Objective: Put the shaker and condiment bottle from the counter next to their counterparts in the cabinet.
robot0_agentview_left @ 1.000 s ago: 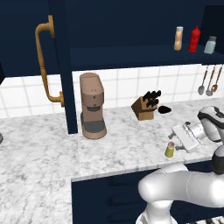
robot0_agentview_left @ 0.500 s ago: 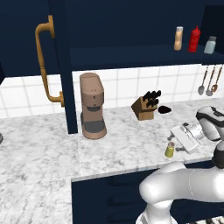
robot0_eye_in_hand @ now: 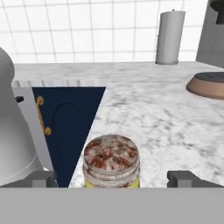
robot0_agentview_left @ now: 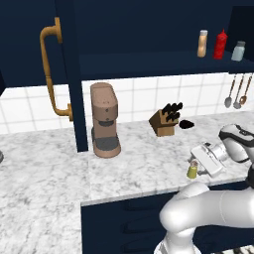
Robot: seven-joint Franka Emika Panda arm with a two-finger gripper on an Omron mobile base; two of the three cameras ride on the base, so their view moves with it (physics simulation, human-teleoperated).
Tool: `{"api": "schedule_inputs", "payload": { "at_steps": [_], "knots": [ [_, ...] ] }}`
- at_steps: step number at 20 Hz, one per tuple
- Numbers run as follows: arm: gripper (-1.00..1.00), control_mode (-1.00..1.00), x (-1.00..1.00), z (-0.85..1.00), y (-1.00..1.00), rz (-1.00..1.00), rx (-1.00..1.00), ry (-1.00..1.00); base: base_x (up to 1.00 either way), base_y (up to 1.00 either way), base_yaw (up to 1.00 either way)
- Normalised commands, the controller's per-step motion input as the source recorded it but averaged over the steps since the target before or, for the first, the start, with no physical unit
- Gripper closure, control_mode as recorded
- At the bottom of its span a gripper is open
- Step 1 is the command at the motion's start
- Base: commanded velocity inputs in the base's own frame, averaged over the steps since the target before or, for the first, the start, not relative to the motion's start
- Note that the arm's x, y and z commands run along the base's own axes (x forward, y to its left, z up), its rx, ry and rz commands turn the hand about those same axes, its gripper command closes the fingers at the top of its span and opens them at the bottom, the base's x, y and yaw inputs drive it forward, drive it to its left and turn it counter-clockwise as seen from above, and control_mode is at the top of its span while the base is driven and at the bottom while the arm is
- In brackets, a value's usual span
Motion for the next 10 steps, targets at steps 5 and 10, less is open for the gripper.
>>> {"api": "schedule_inputs", "payload": {
  "at_steps": [5,10],
  "knots": [
    [-1.00,-1.00,0.09,-0.04,0.00,0.03,0.00,0.00,0.00,0.00,0.00],
    [1.00,-1.00,0.02,-0.21,0.00,0.03,0.00,0.00,0.00,0.00,0.00]
  ]
}}
